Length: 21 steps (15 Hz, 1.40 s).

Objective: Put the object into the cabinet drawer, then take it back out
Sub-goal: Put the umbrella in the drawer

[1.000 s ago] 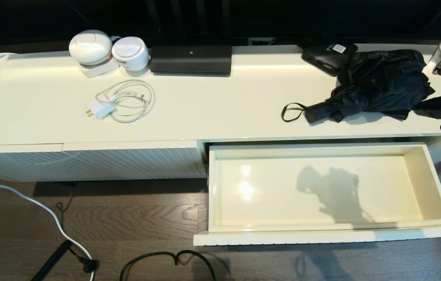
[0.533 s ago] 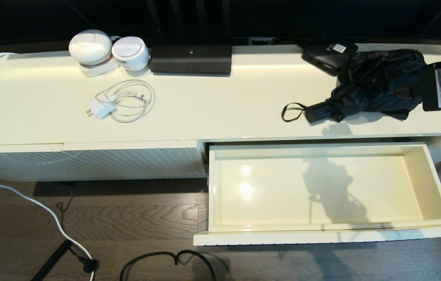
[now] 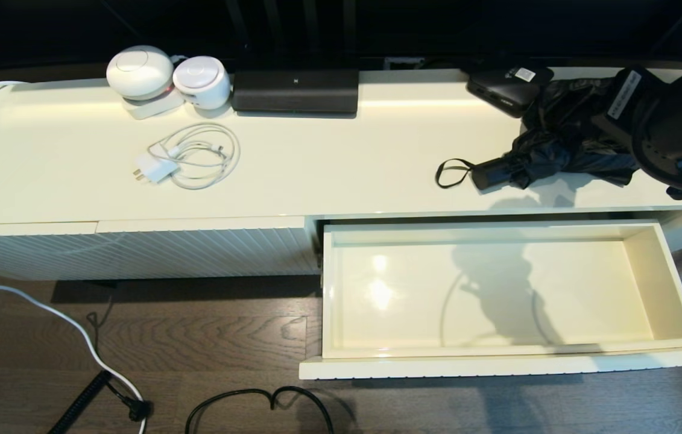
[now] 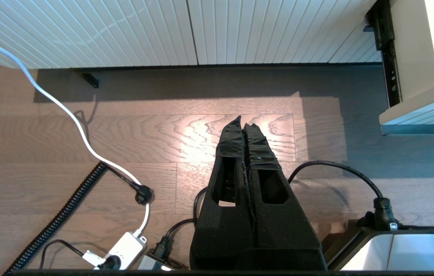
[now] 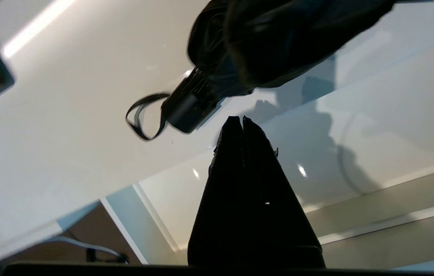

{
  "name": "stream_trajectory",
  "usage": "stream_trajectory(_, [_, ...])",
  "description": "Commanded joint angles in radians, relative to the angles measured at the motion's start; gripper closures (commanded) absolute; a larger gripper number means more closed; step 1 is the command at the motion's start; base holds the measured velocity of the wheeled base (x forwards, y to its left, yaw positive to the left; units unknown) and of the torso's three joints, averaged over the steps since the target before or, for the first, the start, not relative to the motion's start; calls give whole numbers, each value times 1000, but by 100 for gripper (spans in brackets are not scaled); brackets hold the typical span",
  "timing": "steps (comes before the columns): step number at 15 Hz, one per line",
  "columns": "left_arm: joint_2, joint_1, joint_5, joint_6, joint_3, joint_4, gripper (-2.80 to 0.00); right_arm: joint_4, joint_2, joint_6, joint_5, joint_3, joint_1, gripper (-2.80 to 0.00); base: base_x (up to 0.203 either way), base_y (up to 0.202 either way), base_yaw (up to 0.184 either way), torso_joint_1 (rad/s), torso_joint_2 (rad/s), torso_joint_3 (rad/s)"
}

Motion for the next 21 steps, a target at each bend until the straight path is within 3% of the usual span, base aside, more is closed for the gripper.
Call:
stream_trajectory(1, [-3, 0, 0, 1, 0, 0, 0, 8, 50, 153, -64, 8, 2, 0, 0, 0, 0, 0, 0, 0])
stream_trajectory(4, [-3, 0, 0, -1, 0, 0, 0, 54, 36, 243, -124, 10, 31, 0, 0, 0, 0, 0, 0, 0])
stream_trajectory(5, [-3, 0, 0, -1, 0, 0, 0, 72, 25, 259, -144, 14, 48, -280, 0, 0, 0, 0, 0, 0])
stream_trajectory(7, [-3, 0, 0, -1, 0, 0, 0, 80, 19, 288, -172, 21, 69, -280, 0, 0, 0, 0, 0, 0])
stream_trajectory(13, [-3, 0, 0, -1, 1, 0, 0, 41, 61, 295, -156, 11, 83, -280, 0, 0, 0, 0, 0, 0])
stream_trajectory(15, [-3, 0, 0, -1, 0, 0, 0, -43, 91, 290, -140, 17, 66, -280, 0, 0, 0, 0, 0, 0])
stream_trajectory(21, [-3, 0, 0, -1, 0, 0, 0, -95, 182, 296, -136, -1, -61, -280, 0, 0, 0, 0, 0, 0])
